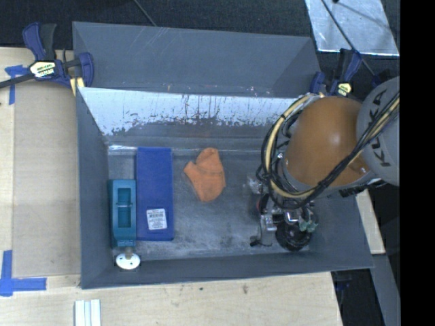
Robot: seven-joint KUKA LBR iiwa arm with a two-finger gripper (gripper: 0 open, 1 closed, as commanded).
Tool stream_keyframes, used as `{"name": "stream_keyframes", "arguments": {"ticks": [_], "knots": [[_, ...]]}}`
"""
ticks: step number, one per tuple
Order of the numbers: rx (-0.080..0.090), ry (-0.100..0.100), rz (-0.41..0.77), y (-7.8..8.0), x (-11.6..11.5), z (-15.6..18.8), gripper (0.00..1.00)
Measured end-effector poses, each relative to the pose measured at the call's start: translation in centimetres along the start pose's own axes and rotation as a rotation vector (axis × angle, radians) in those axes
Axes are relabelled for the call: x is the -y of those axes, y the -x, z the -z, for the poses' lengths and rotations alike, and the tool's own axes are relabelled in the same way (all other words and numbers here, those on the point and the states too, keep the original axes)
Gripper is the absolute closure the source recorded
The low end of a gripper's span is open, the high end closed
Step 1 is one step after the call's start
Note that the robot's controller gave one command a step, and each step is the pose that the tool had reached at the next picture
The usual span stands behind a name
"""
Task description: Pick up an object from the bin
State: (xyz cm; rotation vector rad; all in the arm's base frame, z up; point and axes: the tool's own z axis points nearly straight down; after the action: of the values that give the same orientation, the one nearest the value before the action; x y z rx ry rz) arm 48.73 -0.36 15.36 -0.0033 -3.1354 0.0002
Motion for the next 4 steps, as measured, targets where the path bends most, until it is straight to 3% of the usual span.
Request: {"name": "stream_keyframes", "arguments": {"ticks": [1,2,3,4], "knots": [[0.008,0.0,0.0,0.2,0.0,0.4,0.0],[0.019,0.001,-0.043,5.9,2.9,-4.2,0.0],[0.01,0.0,-0.054,7.1,4.5,-6.9,0.0],[0.009,0.0,-0.062,4.2,8.0,-7.4,0.0]]}}
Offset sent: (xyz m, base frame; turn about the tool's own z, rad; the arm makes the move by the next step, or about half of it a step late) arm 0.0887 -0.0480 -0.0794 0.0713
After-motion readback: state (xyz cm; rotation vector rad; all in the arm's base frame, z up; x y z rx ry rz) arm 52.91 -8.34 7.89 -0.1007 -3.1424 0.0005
